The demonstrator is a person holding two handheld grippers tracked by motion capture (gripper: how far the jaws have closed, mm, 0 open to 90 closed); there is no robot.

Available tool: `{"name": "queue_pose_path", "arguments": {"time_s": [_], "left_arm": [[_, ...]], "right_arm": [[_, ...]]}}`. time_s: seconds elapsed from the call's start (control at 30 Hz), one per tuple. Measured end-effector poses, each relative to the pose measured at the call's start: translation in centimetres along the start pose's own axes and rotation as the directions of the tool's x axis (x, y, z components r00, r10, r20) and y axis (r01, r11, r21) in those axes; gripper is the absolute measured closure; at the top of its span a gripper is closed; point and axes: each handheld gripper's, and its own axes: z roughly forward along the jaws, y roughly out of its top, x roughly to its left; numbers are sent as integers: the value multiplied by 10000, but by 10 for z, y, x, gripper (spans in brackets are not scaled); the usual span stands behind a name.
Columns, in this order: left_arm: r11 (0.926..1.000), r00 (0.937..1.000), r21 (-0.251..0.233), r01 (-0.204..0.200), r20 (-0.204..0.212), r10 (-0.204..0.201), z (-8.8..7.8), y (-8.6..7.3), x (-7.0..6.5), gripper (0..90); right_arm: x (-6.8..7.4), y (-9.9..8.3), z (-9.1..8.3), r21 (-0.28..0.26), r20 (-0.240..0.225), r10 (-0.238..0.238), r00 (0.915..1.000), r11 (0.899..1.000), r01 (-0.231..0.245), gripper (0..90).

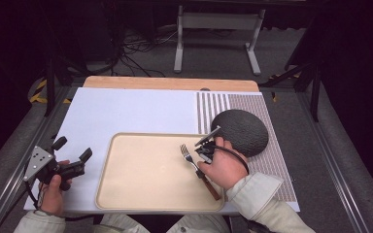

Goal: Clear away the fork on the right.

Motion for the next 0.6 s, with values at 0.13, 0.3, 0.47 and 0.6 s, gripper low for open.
{"name": "queue_pose_path", "arguments": {"time_s": [0.13, 0.3, 0.47, 0.6], "left_arm": [[10000, 10000, -1, -5, 16, 5, 0, 0, 0, 11], [10000, 10000, 23, -16, 7, 16, 0, 0, 0, 10], [10000, 10000, 8, 2, 17, -2, 1, 0, -1, 11], [10000, 10000, 8, 0, 22, 0, 0, 0, -1, 11]], "right_arm": [[0, 0, 4, 132, 50, 198, 9998, 9997, -199, 781], [-1, -1, 9, 257, 30, 358, 9994, 9990, -359, 781], [0, 0, 11, 378, -14, 513, 9987, 9980, -512, 781], [0, 0, 14, 423, -42, 631, 9980, 9971, -629, 780]]}}
